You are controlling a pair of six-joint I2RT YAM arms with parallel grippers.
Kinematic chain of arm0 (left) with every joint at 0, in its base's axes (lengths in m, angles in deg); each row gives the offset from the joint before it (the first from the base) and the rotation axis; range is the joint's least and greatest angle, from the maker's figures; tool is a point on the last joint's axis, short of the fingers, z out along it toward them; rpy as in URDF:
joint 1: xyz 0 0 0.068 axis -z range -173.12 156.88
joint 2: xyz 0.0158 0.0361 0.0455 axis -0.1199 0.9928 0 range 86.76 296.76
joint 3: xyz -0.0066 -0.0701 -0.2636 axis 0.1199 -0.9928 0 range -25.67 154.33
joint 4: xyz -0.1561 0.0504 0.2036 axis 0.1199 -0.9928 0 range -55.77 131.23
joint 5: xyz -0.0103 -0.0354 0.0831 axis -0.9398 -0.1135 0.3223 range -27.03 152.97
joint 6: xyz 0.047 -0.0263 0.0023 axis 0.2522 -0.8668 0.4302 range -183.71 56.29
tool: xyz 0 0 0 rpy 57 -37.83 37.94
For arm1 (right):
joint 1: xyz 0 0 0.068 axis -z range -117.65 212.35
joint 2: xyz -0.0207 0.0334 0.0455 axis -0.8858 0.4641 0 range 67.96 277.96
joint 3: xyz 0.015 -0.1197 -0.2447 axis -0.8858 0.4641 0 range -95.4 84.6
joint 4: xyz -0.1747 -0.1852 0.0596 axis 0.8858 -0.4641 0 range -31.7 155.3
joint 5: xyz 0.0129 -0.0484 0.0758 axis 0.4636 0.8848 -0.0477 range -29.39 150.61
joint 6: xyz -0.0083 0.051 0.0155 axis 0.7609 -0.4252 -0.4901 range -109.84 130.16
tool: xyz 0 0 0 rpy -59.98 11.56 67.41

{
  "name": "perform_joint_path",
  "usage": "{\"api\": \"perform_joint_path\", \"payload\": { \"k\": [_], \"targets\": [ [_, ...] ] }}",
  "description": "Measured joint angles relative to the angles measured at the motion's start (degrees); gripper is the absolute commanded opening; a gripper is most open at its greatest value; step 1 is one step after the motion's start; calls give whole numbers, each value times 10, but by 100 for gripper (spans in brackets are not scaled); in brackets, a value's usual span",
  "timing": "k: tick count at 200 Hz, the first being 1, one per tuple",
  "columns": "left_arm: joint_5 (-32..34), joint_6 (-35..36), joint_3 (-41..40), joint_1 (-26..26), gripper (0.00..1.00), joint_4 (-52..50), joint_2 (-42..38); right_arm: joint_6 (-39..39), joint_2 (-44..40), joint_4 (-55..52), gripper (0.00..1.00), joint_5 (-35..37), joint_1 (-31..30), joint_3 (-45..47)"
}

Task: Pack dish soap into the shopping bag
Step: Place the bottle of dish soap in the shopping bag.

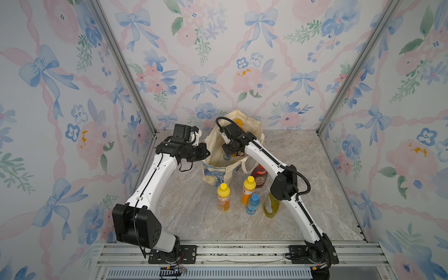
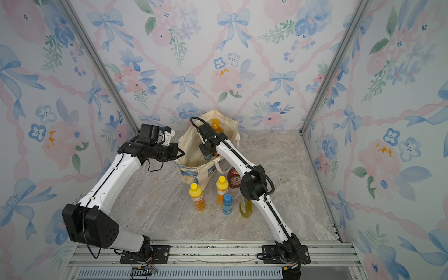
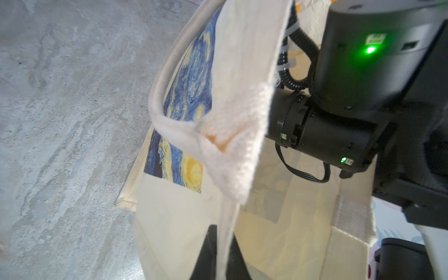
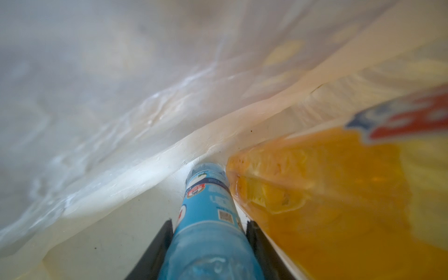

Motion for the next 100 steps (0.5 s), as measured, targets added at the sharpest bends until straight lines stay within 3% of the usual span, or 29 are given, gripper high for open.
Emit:
{"api": "perform_joint_path", "payload": {
  "k": [26, 40, 53, 100],
  "targets": [
    [23, 10, 0, 14, 8, 1, 0, 0, 0, 0, 22, 0, 0, 0],
    [30, 14, 0, 19, 20, 1, 0, -2, 0, 1, 33, 0, 0, 1],
    [36, 18, 0, 21, 30, -2, 0, -2, 0, 2, 35, 0, 0, 2],
    [54, 34, 0, 21, 32, -8, 0, -6, -1, 6, 40, 0, 0, 3]
  ]
}}
